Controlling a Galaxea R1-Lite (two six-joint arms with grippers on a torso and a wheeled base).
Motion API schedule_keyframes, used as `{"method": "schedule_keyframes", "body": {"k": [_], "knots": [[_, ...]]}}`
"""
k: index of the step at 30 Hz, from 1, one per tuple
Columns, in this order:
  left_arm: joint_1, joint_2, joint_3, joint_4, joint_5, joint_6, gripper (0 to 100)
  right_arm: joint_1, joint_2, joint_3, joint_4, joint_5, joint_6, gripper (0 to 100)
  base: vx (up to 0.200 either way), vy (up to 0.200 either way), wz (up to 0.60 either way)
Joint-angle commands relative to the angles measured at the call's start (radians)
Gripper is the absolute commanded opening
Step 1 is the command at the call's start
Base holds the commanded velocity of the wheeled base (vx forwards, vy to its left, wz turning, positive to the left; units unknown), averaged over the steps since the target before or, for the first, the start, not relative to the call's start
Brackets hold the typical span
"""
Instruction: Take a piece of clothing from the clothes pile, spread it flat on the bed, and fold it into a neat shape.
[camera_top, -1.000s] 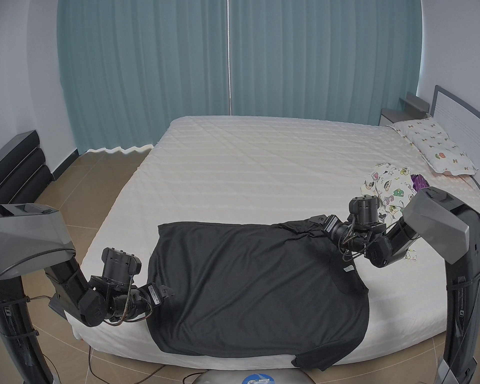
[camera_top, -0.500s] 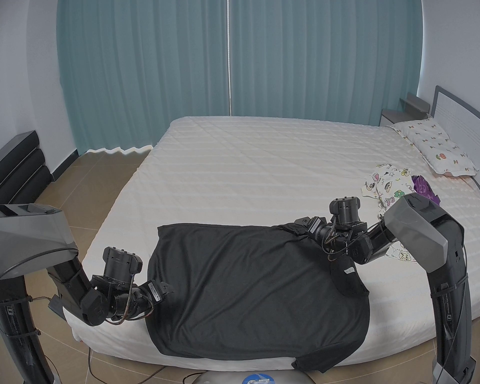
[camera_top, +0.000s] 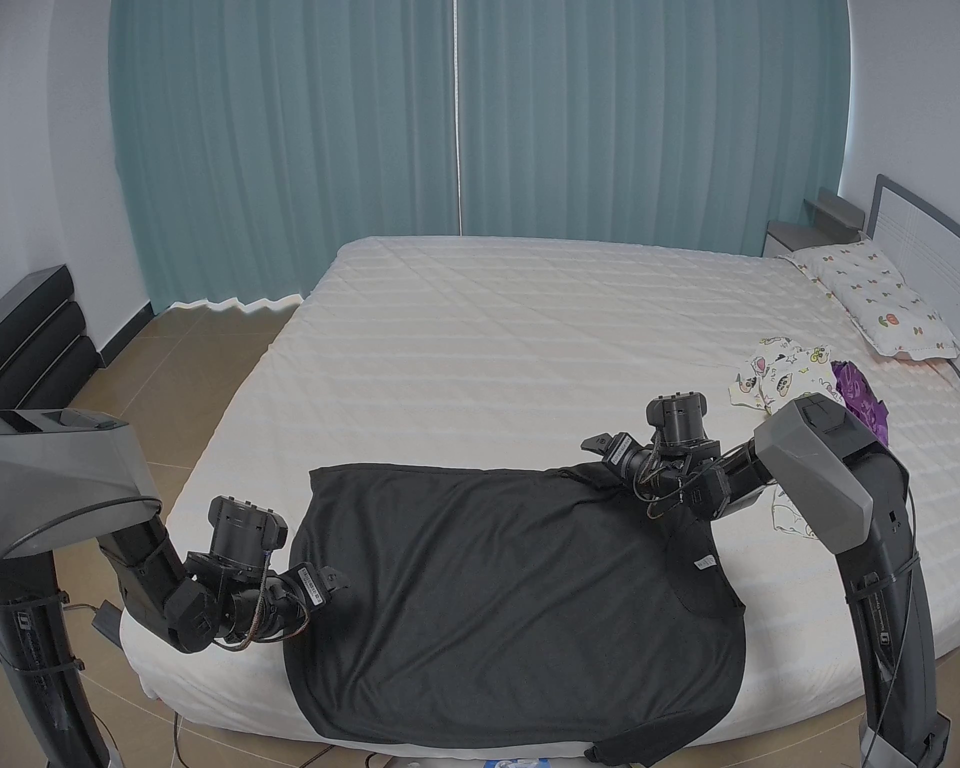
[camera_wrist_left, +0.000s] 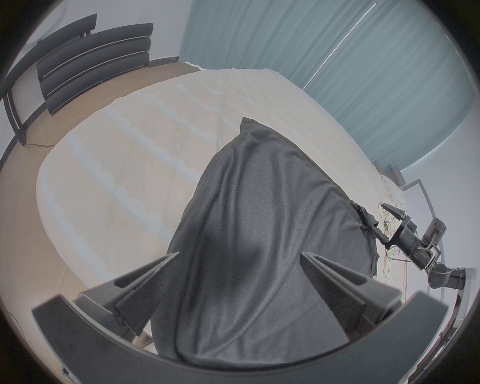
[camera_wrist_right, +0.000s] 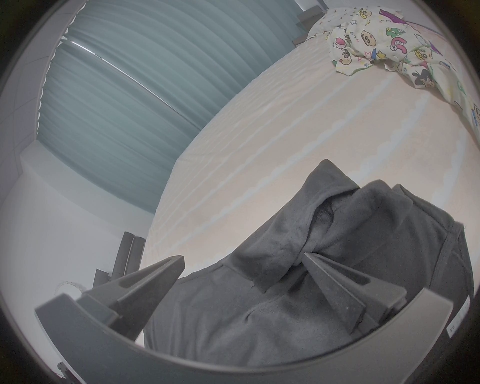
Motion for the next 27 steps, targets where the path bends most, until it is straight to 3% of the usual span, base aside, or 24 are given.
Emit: {"method": "schedule_keyframes", "body": {"k": [1,9,15,23,27], "knots": [[0.0,0.011,-0.005,-0.001,0.001,-0.004,100,0.005,0.04,-0.043,0.024,0.001,0.0,100,0.0,0.0,0.0],[-0.004,0.019,-0.004,-0.001,0.001,-0.003,100,-0.003,0.092,-0.152,0.033,-0.012,0.031,100,0.0,0.0,0.0],[-0.004,0.019,-0.007,-0.001,0.001,-0.006,100,-0.001,0.123,-0.315,-0.033,-0.036,0.236,100,0.0,0.0,0.0],[-0.004,0.019,-0.008,-0.001,0.001,-0.006,100,-0.009,0.151,-0.37,-0.143,-0.093,0.232,100,0.0,0.0,0.0],[-0.004,0.019,-0.008,-0.001,0.001,-0.006,100,-0.014,0.172,-0.37,-0.181,-0.111,0.161,100,0.0,0.0,0.0]]}}
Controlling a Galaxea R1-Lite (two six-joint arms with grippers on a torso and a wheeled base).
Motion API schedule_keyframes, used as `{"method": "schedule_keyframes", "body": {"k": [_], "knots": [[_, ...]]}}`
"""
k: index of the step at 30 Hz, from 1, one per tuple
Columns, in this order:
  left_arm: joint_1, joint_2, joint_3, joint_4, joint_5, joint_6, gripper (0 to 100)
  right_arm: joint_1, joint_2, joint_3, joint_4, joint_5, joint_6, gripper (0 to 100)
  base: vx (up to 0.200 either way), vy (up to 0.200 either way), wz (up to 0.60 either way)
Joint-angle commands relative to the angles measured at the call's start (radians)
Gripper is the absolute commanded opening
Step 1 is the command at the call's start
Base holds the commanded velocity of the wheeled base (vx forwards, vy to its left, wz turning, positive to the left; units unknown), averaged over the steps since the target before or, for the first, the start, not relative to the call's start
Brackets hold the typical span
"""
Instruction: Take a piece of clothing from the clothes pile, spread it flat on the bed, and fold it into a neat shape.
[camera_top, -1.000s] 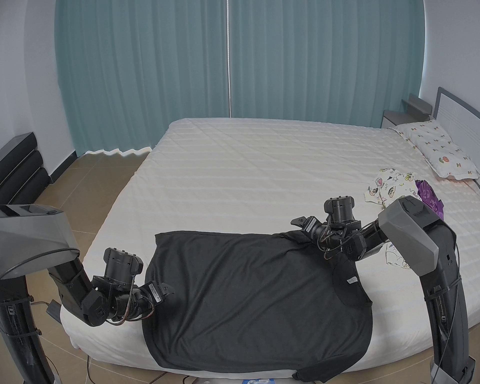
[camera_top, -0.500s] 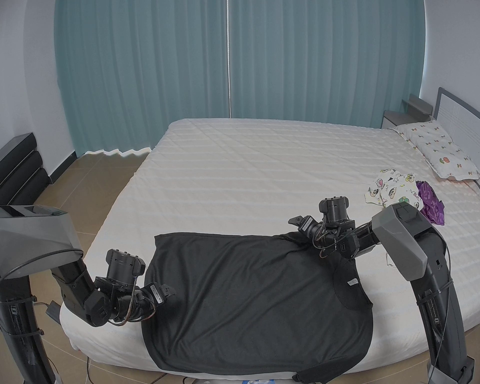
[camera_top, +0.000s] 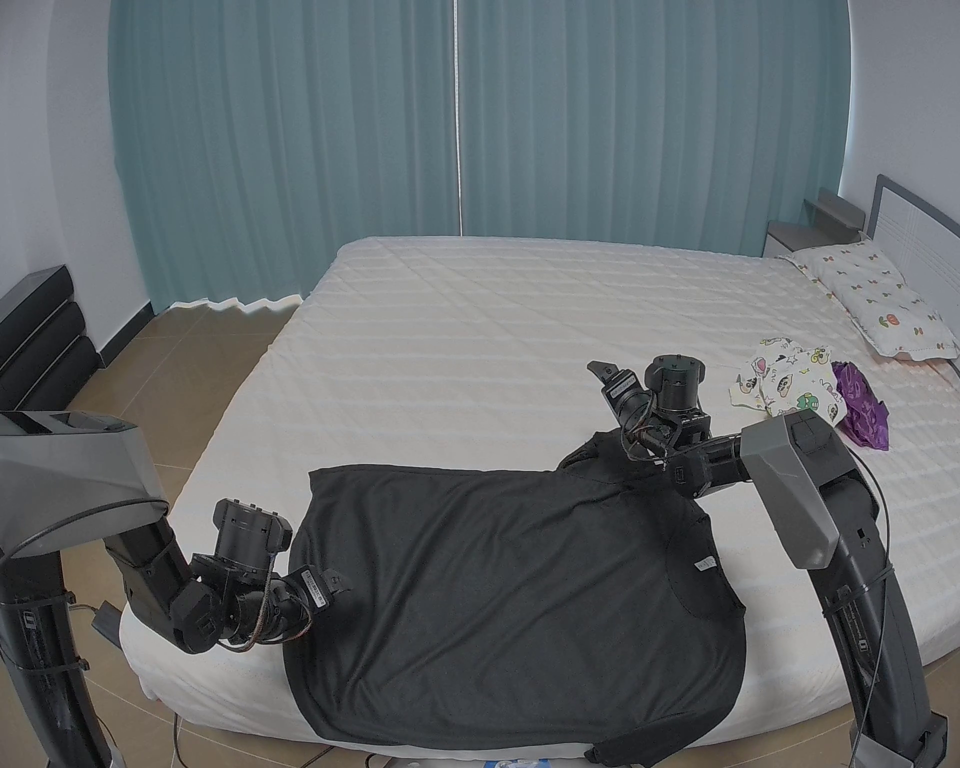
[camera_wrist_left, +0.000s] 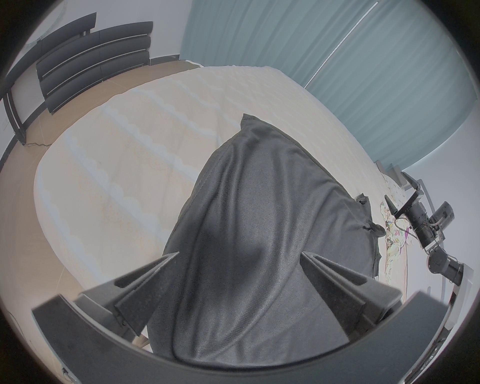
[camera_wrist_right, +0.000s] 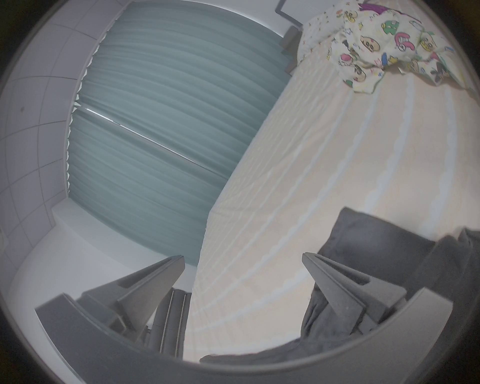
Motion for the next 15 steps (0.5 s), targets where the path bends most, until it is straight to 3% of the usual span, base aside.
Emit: {"method": "schedule_keyframes", "body": {"k": [1,3,8,15], "knots": [[0.0,0.001,-0.001,-0.001,0.001,0.0,100,-0.004,0.025,-0.006,-0.015,-0.008,-0.039,100,0.0,0.0,0.0],[0.0,0.001,-0.001,-0.001,0.001,0.0,100,-0.004,0.023,-0.001,-0.015,-0.008,-0.04,100,0.0,0.0,0.0],[0.0,0.001,0.001,-0.001,-0.001,-0.002,100,-0.063,0.002,0.093,0.016,-0.005,-0.218,100,0.0,0.0,0.0],[-0.003,0.001,0.002,-0.001,-0.001,-0.002,100,-0.13,-0.023,0.174,0.044,0.01,-0.352,100,0.0,0.0,0.0]]}}
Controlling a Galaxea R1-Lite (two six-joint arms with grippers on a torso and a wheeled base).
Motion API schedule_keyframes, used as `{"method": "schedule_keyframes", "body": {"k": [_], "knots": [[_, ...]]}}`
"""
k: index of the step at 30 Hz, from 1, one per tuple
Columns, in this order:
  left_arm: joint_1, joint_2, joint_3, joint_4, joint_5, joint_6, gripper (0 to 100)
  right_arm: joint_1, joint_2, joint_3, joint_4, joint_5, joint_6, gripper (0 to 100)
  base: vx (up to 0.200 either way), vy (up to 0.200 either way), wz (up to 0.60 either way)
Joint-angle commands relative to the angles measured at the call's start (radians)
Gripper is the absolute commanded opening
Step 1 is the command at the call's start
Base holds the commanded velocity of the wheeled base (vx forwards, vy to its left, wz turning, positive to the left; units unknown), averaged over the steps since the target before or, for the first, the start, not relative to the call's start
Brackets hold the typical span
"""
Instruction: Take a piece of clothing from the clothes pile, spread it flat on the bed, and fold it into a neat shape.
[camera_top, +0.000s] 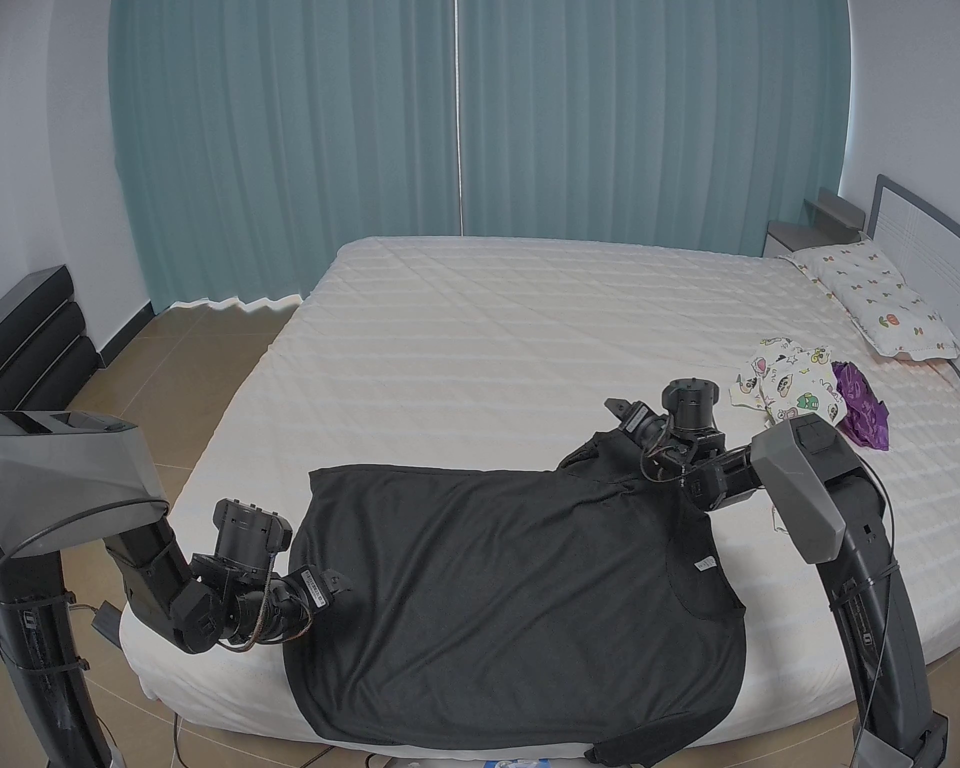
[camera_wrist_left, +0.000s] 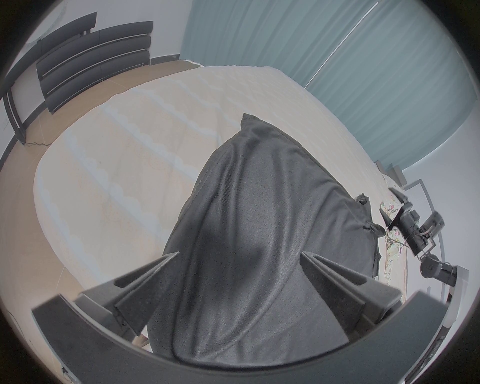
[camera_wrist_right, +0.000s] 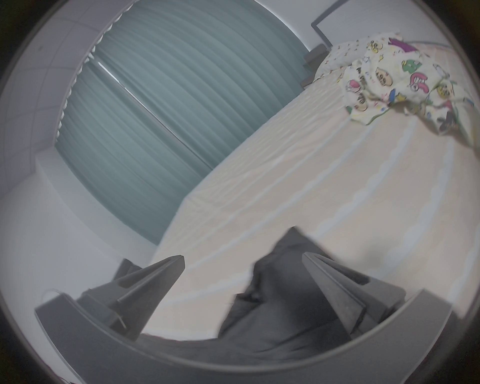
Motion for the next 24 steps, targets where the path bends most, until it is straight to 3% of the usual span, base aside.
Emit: {"method": "schedule_keyframes", "body": {"k": [1,6,15,16,24], "knots": [[-0.003,0.001,0.003,0.0,0.0,-0.001,100,-0.052,-0.025,0.066,0.009,0.009,-0.059,100,0.0,0.0,0.0],[-0.004,0.001,0.005,0.0,0.0,-0.001,100,-0.061,-0.002,0.08,0.0,0.046,-0.062,100,0.0,0.0,0.0],[-0.004,0.001,0.006,0.0,0.0,-0.001,100,-0.046,0.052,0.046,0.01,0.053,-0.062,100,0.0,0.0,0.0],[-0.004,0.001,0.006,0.0,0.0,-0.001,100,-0.046,0.056,0.04,0.01,0.053,-0.061,0,0.0,0.0,0.0],[-0.004,0.001,0.005,0.0,0.001,-0.001,100,-0.052,0.072,-0.024,0.016,0.052,-0.048,0,0.0,0.0,0.0]]}}
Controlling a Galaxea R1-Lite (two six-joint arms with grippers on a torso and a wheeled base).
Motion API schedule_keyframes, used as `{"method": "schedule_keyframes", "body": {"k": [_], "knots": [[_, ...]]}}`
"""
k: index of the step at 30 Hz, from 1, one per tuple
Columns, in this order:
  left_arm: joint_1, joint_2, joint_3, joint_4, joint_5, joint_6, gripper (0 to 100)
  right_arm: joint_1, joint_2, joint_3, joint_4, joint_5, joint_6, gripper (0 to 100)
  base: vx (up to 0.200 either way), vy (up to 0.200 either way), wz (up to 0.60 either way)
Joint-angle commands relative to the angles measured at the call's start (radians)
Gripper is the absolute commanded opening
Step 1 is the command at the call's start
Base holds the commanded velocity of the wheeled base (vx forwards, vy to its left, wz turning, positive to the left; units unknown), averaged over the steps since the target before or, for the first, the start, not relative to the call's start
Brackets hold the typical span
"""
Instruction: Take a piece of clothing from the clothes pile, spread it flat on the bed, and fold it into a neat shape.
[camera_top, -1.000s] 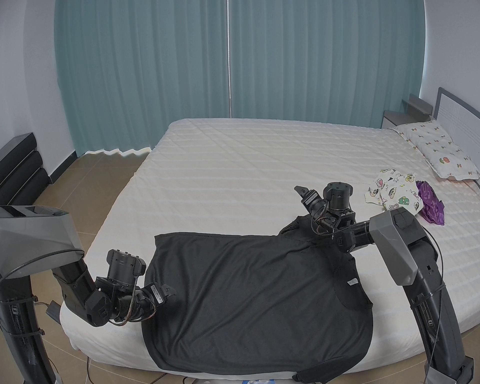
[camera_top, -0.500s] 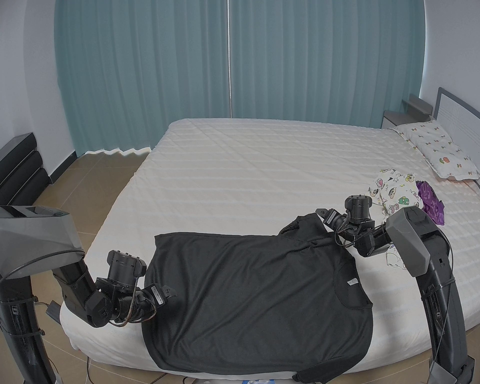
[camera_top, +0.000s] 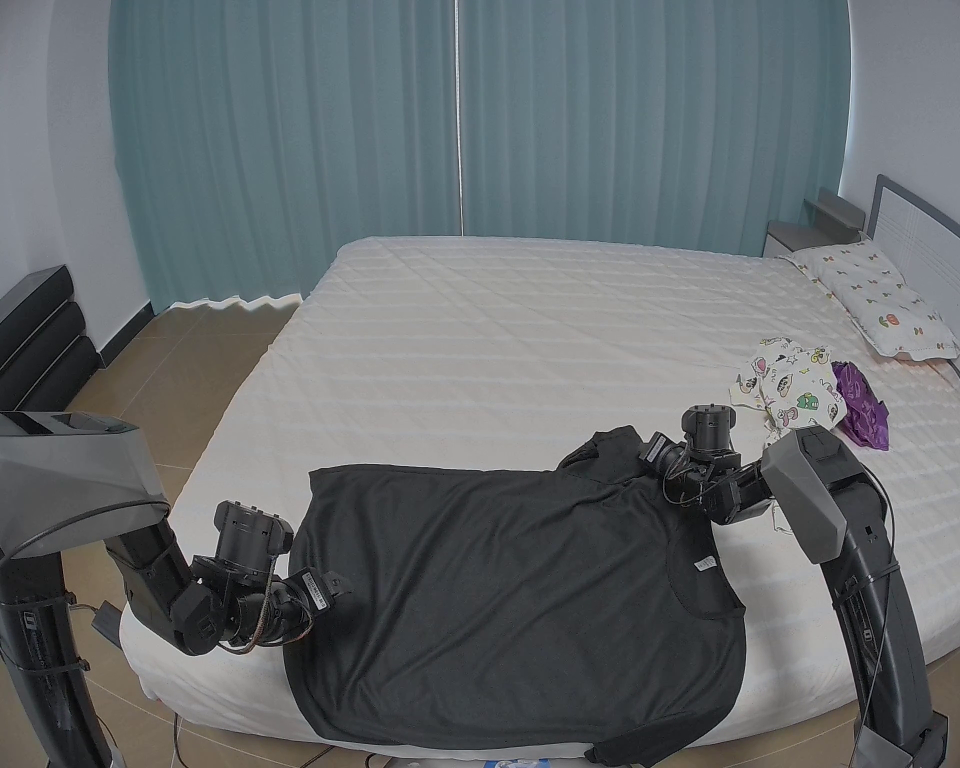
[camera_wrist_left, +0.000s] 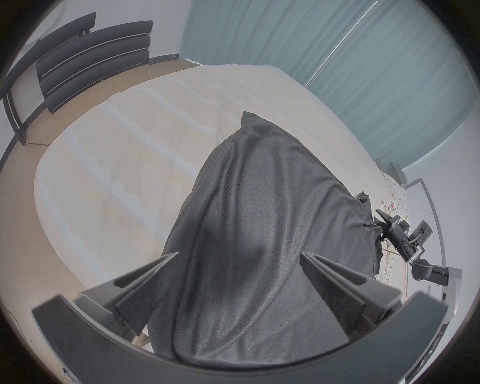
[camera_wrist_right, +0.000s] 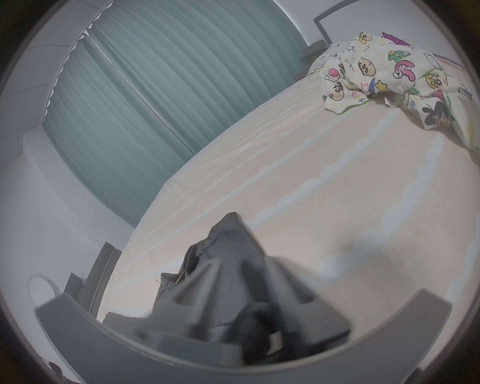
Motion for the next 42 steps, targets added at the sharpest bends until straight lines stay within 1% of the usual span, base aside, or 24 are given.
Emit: {"method": "schedule_keyframes", "body": {"k": [1,3,6,15,18,19,25,28,29,32,34,36,38,39,42], "knots": [[0.0,0.001,0.0,-0.001,0.001,0.0,100,-0.01,0.021,-0.069,-0.003,-0.01,0.006,0,0.0,0.0,0.0],[0.0,0.001,-0.002,-0.001,0.001,0.0,100,-0.013,0.027,-0.093,-0.003,-0.013,0.015,0,0.0,0.0,0.0],[0.0,0.002,-0.003,-0.001,0.001,0.0,100,-0.013,0.027,-0.127,-0.007,-0.033,0.055,0,0.0,0.0,0.0],[0.0,0.007,-0.003,-0.001,0.002,0.0,100,-0.01,0.041,-0.137,-0.003,-0.065,0.057,0,0.0,0.0,0.0],[0.0,0.007,-0.003,-0.001,0.002,0.0,100,-0.01,0.048,-0.137,0.0,-0.065,0.052,0,0.0,0.0,0.0],[0.0,0.007,-0.003,-0.001,0.001,0.0,100,-0.01,0.05,-0.137,-0.001,-0.065,0.051,100,0.0,0.0,0.0],[-0.001,0.007,0.0,-0.001,0.001,0.0,100,-0.006,0.039,-0.137,-0.015,-0.071,0.034,100,0.0,0.0,0.0],[-0.003,0.004,0.003,-0.001,0.001,0.001,100,-0.013,0.015,-0.133,-0.015,-0.088,0.009,100,0.0,0.0,0.0],[-0.003,-0.001,0.007,-0.001,-0.002,0.001,100,-0.021,-0.022,-0.087,-0.018,-0.103,-0.009,100,0.0,0.0,0.0],[-0.003,-0.004,0.009,-0.001,-0.009,0.001,100,-0.035,-0.122,0.06,-0.066,-0.103,-0.014,100,0.0,0.0,0.0],[-0.003,-0.013,0.017,-0.001,-0.018,0.0,100,-0.039,-0.24,0.276,-0.149,-0.1,-0.018,100,0.0,0.0,0.0],[-0.008,-0.024,0.023,-0.001,-0.021,0.0,100,-0.038,-0.312,0.405,-0.191,-0.094,-0.021,100,0.0,0.0,0.0],[-0.023,-0.041,0.038,-0.001,-0.021,0.0,100,-0.026,-0.441,0.645,-0.282,-0.093,-0.015,100,-0.2,0.0,0.0],[-0.026,-0.047,0.041,-0.001,-0.021,0.0,100,-0.022,-0.468,0.692,-0.305,-0.093,-0.012,100,-0.2,0.0,0.0],[-0.038,-0.076,0.053,-0.001,-0.019,0.001,100,-0.004,-0.579,0.948,-0.411,-0.097,-0.012,100,-0.2,0.0,0.0]]}}
